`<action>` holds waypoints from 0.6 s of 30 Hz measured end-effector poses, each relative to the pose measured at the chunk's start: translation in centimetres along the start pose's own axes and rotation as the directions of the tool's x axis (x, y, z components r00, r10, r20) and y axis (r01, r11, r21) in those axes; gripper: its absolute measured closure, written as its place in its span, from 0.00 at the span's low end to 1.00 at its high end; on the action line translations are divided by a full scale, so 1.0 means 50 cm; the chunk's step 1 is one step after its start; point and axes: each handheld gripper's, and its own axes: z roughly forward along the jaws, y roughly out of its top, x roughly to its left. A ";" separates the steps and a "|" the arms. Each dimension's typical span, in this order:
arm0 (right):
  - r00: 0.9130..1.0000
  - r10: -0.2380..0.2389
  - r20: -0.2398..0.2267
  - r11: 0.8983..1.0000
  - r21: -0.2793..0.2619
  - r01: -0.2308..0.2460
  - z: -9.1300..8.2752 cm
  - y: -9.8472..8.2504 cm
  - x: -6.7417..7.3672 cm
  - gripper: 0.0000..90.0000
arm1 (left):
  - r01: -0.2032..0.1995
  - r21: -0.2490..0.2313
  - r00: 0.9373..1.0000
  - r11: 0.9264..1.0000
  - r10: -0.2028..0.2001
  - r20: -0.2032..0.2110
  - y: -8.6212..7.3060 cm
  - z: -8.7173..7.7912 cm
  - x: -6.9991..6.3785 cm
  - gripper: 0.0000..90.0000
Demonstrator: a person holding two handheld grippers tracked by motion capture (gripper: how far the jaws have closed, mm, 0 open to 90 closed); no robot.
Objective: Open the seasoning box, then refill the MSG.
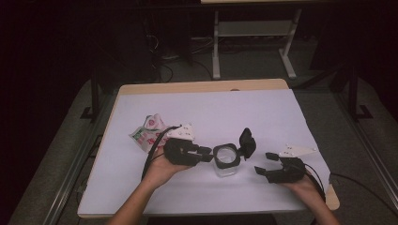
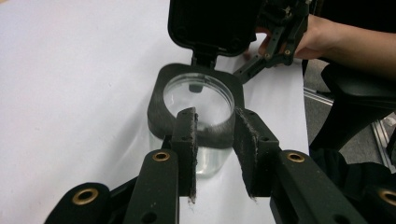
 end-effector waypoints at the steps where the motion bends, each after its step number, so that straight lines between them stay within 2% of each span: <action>1: 1.000 -0.001 0.001 1.000 0.001 0.001 0.000 0.000 0.000 0.27 | -0.001 0.002 1.000 1.000 0.001 0.000 -0.004 -0.001 -0.001 0.77; 8: 1.000 0.002 0.002 1.000 0.001 -0.002 -0.001 0.000 0.001 0.27 | 0.016 0.014 1.000 1.000 -0.016 -0.012 -0.036 -0.015 -0.011 0.75; 18: 1.000 0.001 0.003 1.000 0.002 -0.001 -0.001 -0.001 0.001 0.27 | 0.049 0.031 0.998 0.998 -0.048 -0.044 -0.086 -0.038 -0.011 0.63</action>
